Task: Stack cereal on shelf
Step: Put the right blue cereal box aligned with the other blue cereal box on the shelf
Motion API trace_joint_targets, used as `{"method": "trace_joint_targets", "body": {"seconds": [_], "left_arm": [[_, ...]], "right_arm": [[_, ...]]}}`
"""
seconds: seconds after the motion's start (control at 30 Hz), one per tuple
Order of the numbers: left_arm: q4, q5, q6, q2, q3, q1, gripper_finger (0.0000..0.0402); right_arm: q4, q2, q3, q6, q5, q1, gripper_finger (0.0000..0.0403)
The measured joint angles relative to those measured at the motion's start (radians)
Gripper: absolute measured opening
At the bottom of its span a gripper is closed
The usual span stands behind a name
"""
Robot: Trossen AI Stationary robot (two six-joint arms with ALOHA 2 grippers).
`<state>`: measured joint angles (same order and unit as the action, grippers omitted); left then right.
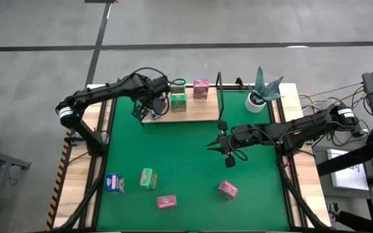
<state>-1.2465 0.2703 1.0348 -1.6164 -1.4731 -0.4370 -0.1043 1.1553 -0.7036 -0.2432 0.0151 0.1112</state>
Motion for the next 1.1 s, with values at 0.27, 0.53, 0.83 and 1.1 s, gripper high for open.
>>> {"method": "trace_joint_targets", "body": {"seconds": [0.27, 0.53, 0.83, 1.1], "left_arm": [[-0.003, 0.0, -0.001, 0.0, 0.027, 0.0, 0.0236], [0.016, 0.001, -0.104, 0.0, 0.027, -0.004, 0.0209], [0.052, 0.002, -0.301, 0.0, 0.015, -0.006, 0.0208], [0.076, 0.002, -0.439, 0.0, 0.015, -0.008, 0.0207]], "right_arm": [[0.0, 0.0, 0.0, 0.009, 0.001, 0.0, 0.0047], [0.0, 0.0, 0.0, 0.01, 0.001, 0.0, 0.0047], [0.0, 0.0, 0.0, 0.02, 0.002, 0.0, 0.0047], [0.0, 0.0, 0.0, 0.028, 0.002, 0.0, 0.0047]]}}
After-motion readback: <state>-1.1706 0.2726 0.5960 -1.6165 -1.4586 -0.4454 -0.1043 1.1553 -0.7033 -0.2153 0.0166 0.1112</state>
